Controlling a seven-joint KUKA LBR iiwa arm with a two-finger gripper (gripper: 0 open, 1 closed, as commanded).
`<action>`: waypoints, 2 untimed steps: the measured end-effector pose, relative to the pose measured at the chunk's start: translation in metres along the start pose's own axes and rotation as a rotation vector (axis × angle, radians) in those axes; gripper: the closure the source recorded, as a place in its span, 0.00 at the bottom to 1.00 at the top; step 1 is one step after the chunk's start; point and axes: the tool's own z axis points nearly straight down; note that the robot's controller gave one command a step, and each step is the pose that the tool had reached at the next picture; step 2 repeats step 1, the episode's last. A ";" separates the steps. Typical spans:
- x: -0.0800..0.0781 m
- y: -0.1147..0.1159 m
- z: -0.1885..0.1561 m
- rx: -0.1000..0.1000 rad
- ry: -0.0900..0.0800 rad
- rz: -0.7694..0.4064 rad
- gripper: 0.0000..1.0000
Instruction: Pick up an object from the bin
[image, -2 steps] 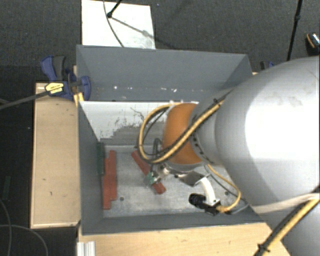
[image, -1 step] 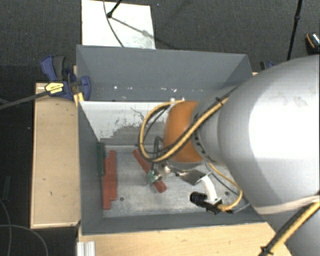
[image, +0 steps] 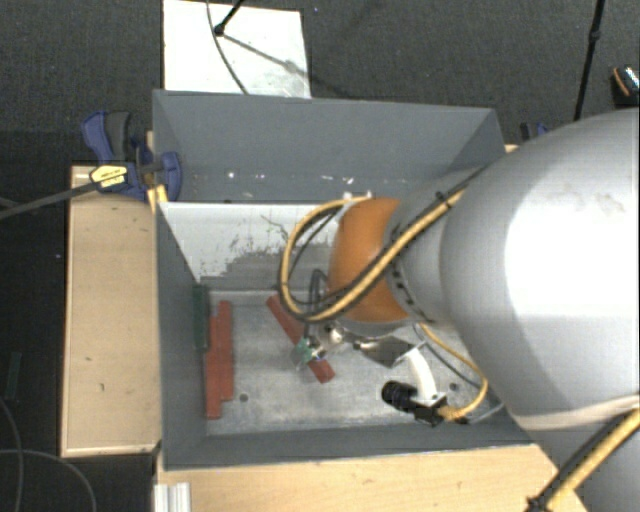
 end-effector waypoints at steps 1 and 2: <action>-0.001 0.002 -0.070 -0.004 -0.001 -0.004 1.00; -0.001 0.002 -0.070 -0.004 -0.001 -0.004 1.00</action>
Offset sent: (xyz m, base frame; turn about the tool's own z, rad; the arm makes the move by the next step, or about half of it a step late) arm 0.0000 0.0001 0.0663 0.0000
